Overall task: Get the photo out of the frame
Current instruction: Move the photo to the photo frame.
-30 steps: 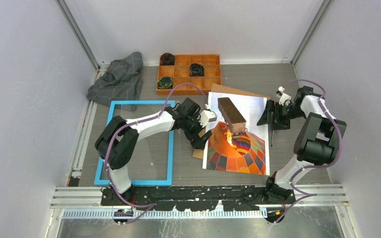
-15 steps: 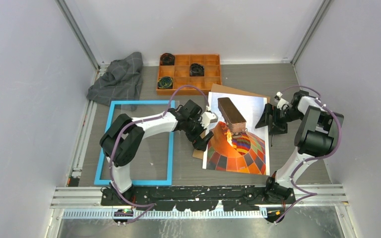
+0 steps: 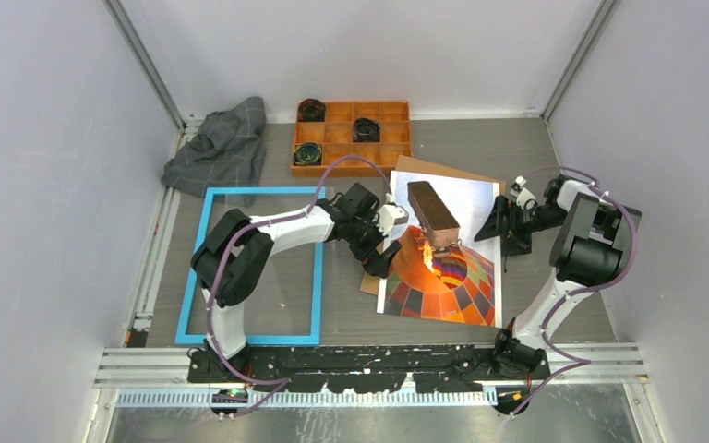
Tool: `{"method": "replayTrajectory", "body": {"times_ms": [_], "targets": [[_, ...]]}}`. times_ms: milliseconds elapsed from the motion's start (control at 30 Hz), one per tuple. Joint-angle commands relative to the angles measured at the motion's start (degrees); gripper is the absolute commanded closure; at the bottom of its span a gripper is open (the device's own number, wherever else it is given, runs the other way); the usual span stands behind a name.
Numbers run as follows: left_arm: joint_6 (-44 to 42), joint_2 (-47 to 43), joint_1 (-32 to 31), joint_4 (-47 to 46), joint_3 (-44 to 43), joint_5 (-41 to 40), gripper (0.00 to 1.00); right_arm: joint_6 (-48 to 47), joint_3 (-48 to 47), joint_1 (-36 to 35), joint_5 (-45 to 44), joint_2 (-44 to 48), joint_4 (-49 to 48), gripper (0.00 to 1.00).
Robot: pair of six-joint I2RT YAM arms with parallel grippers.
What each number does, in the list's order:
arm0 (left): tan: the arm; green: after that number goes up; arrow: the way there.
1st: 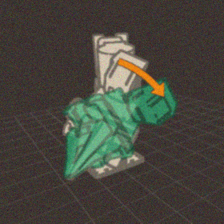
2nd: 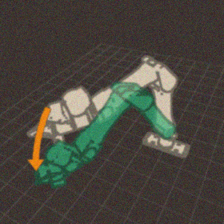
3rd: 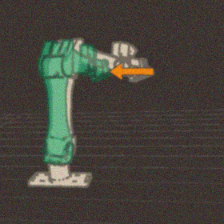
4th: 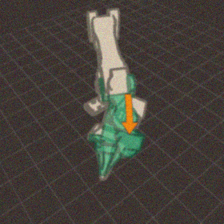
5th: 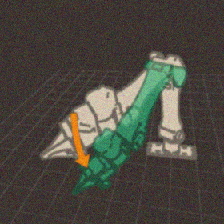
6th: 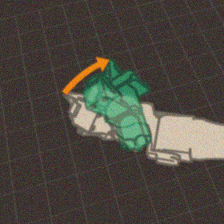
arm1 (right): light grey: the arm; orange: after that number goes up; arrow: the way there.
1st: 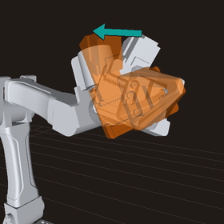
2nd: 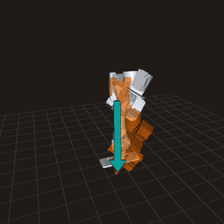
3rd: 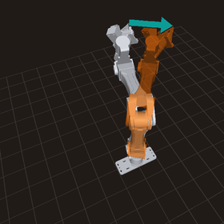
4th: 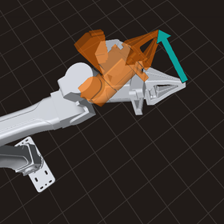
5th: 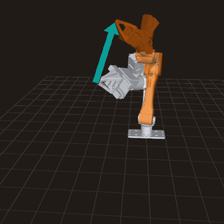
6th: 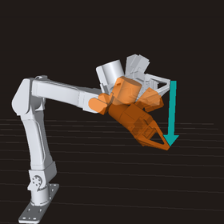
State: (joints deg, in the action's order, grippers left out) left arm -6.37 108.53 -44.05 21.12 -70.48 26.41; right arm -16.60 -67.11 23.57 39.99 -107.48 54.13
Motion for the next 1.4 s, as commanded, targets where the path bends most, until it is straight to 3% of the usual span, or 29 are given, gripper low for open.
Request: {"method": "replayTrajectory", "body": {"times_ms": [0, 300, 567, 967, 1367], "targets": [[0.2, 2.3, -0.4, -0.4, -0.7, 0.8, 0.00, -3.7, -3.1, 0.6, 5.3, 0.3, 6.0, 0.06], [0.6, 3.2, -0.4, -0.3, -0.9, 1.0, 0.00, -5.8, -4.7, 1.7, 7.9, 3.7, 11.1, 0.08], [0.6, 3.6, -0.4, -0.2, -1.1, 1.1, 0.00, -11.5, -7.4, 2.1, 11.5, 3.6, 18.5, 0.17], [0.7, 3.6, -0.4, -0.2, -1.1, 1.2, 0.00, -5.7, -5.8, 2.2, 4.2, 4.8, 13.5, 0.16], [0.7, 4.1, -0.4, -0.2, -1.1, 1.5, 0.00, -10.0, -7.2, 2.2, 10.7, 1.0, 17.8, 0.16]]}}
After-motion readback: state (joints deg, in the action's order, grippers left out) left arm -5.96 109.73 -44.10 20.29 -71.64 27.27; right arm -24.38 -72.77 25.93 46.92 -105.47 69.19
